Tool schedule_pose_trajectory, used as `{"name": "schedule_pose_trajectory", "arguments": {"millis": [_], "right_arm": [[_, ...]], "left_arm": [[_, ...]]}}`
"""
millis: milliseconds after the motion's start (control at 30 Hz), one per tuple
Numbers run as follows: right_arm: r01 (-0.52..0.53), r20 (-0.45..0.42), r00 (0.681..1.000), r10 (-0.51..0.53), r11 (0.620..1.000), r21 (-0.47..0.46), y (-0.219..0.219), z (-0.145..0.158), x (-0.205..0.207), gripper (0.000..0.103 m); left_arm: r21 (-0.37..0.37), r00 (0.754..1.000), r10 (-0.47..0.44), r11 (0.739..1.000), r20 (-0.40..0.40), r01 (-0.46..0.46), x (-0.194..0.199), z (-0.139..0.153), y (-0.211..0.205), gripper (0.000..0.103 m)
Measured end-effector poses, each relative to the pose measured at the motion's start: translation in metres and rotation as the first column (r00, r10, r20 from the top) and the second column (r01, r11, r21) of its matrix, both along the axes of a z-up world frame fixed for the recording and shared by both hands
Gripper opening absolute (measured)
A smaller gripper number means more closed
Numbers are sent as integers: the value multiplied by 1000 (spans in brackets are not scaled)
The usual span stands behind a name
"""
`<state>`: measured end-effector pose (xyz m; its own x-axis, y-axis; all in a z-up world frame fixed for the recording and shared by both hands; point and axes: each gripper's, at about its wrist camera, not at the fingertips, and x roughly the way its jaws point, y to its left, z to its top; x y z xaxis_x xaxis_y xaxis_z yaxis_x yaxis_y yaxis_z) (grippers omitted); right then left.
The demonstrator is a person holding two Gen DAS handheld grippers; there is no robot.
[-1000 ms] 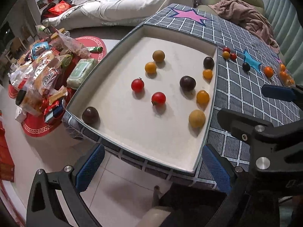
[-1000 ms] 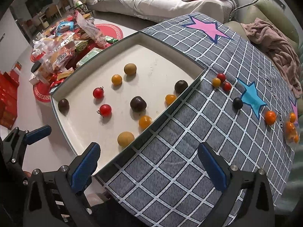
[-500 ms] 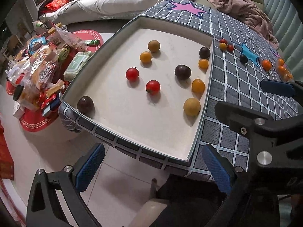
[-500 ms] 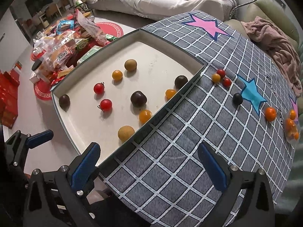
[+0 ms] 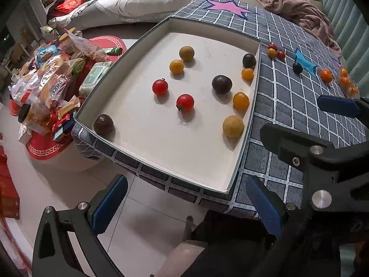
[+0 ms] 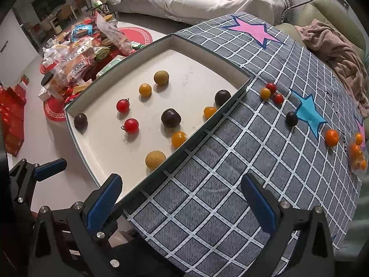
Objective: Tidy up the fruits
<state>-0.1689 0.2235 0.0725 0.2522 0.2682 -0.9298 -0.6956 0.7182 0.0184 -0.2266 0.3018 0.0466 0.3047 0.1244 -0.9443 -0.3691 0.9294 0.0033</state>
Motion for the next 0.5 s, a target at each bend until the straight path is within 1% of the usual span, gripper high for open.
{"name": "schedule_pose_trajectory", "arguments": {"millis": [500], "right_arm": [[-6, -11, 1000, 6, 1000, 18, -4, -2, -1, 103]], "left_arm": [[12, 1000, -4, 1000, -20, 5, 1, -2, -8, 103]]}}
